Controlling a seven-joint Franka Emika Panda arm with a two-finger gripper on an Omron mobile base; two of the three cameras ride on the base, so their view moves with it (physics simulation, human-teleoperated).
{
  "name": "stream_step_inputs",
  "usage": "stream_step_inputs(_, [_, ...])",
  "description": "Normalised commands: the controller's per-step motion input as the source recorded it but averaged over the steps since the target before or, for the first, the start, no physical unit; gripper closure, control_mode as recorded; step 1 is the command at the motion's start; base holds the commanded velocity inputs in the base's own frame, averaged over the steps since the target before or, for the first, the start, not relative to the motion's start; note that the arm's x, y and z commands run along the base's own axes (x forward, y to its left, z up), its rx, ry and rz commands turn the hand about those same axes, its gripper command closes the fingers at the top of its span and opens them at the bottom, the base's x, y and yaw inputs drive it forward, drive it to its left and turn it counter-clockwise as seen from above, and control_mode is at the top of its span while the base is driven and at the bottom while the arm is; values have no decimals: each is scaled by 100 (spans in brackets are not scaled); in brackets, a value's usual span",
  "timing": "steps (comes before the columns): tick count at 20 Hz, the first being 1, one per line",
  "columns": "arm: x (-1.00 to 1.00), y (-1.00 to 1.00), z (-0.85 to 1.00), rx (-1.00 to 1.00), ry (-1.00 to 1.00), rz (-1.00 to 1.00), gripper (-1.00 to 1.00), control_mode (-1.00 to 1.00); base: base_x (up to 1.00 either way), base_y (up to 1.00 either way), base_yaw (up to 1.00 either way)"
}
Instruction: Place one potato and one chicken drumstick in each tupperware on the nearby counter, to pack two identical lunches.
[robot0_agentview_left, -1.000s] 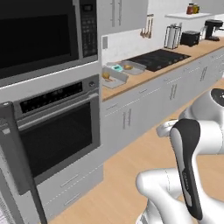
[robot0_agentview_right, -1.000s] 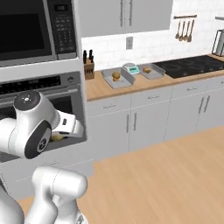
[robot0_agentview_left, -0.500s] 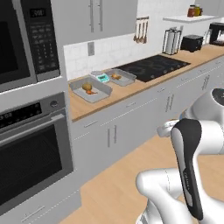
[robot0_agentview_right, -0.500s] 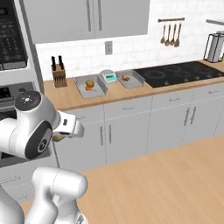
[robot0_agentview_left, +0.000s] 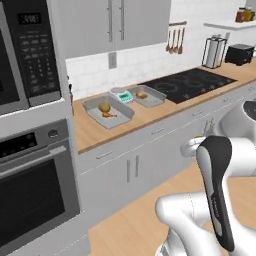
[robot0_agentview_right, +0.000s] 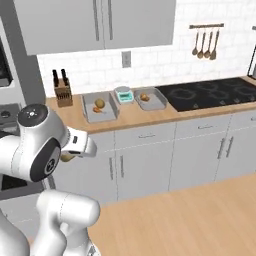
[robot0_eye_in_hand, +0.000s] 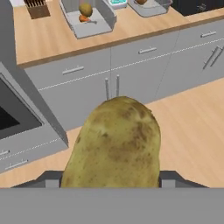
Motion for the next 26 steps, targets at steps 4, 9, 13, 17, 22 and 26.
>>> stream_step_inputs(4, [0, 0, 0, 0, 0, 0, 100, 100, 100, -89, 15])
stream_step_inputs(9, [0, 0, 0, 0, 0, 0, 100, 100, 100, -68, -6])
stream_step_inputs(13, [0, 0, 0, 0, 0, 0, 100, 100, 100, -14, 4])
stream_step_inputs(17, [0, 0, 0, 0, 0, 0, 100, 100, 100, -6, 24])
stream_step_inputs(22, [0, 0, 0, 0, 0, 0, 100, 100, 100, -26, 38])
stream_step_inputs(26, [0, 0, 0, 0, 0, 0, 100, 100, 91, -36, 48])
